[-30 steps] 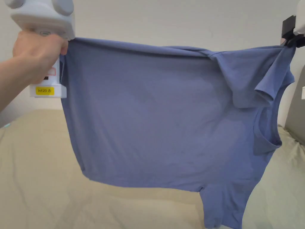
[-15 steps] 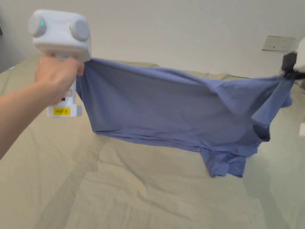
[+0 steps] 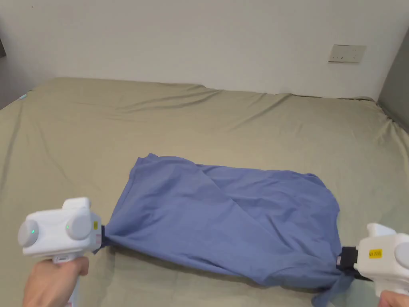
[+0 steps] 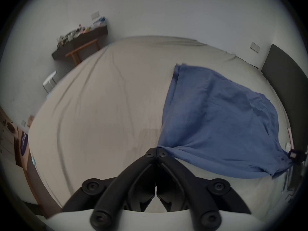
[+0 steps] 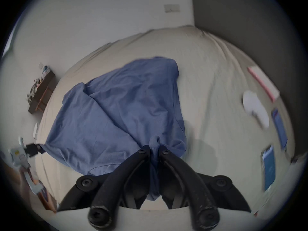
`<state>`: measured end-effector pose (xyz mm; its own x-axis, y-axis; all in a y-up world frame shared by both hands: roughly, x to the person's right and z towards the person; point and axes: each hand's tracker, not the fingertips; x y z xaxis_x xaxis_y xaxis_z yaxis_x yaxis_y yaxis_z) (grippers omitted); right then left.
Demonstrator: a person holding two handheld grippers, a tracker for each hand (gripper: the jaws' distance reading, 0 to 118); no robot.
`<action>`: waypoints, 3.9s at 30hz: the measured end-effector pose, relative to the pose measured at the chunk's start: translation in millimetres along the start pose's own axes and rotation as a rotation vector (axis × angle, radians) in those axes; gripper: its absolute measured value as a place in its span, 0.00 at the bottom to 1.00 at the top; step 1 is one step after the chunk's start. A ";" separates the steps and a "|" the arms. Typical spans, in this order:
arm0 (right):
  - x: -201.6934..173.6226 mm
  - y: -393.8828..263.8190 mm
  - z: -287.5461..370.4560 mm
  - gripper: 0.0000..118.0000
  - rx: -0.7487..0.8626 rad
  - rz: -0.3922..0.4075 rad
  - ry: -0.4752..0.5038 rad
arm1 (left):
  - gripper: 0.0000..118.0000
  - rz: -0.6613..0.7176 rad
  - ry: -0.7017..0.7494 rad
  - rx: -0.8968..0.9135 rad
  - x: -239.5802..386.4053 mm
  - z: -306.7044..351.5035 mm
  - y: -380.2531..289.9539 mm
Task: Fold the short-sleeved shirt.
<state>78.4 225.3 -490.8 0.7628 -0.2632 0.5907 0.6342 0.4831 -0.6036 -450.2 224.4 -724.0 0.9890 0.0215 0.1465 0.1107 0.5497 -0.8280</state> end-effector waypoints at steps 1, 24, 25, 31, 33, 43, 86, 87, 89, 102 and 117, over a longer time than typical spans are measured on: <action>5.0 -18.0 12.2 0.06 -0.024 -0.014 -0.007 | 0.00 -0.004 -0.003 -0.003 -6.9 5.0 -13.2; 103.2 -139.0 85.8 0.06 -0.132 -0.092 0.018 | 0.00 0.032 -0.144 -0.136 -69.5 97.8 -188.4; 98.6 -142.9 83.4 0.06 -0.141 -0.091 0.017 | 0.00 0.037 -0.147 -0.137 -69.8 95.8 -187.9; 91.8 -143.1 95.1 0.74 -0.066 -0.075 -0.042 | 0.50 -0.042 -0.114 -0.135 -61.5 97.3 -175.3; 90.1 -140.4 104.8 0.94 -0.009 -0.039 -0.058 | 0.98 -0.018 -0.110 -0.136 -70.3 104.7 -174.8; 70.8 -163.7 125.9 0.00 0.090 -0.047 -0.050 | 0.00 0.066 -0.159 -0.148 -97.9 127.3 -168.0; 102.8 -177.8 110.8 0.02 -0.091 -0.191 0.005 | 0.00 0.023 -0.214 -0.182 -80.3 107.4 -138.4; 103.9 -176.5 115.0 0.02 -0.089 -0.192 0.005 | 0.00 0.025 -0.215 -0.180 -81.9 107.7 -136.1; 105.4 -172.0 122.4 0.02 -0.067 -0.204 0.012 | 0.00 0.034 -0.220 -0.167 -75.5 116.9 -138.7; 87.8 -107.8 138.5 0.02 0.050 -0.209 0.111 | 0.00 0.036 -0.226 -0.067 -65.3 133.5 -97.1; 41.4 0.1 49.6 0.02 0.035 -0.197 0.102 | 0.00 0.052 -0.207 0.023 -48.5 51.8 6.4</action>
<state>103.7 256.0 -439.8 0.6344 -0.4379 0.6370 0.7689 0.4421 -0.4618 -502.5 270.0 -708.4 0.9518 0.2202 0.2137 0.0552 0.5623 -0.8251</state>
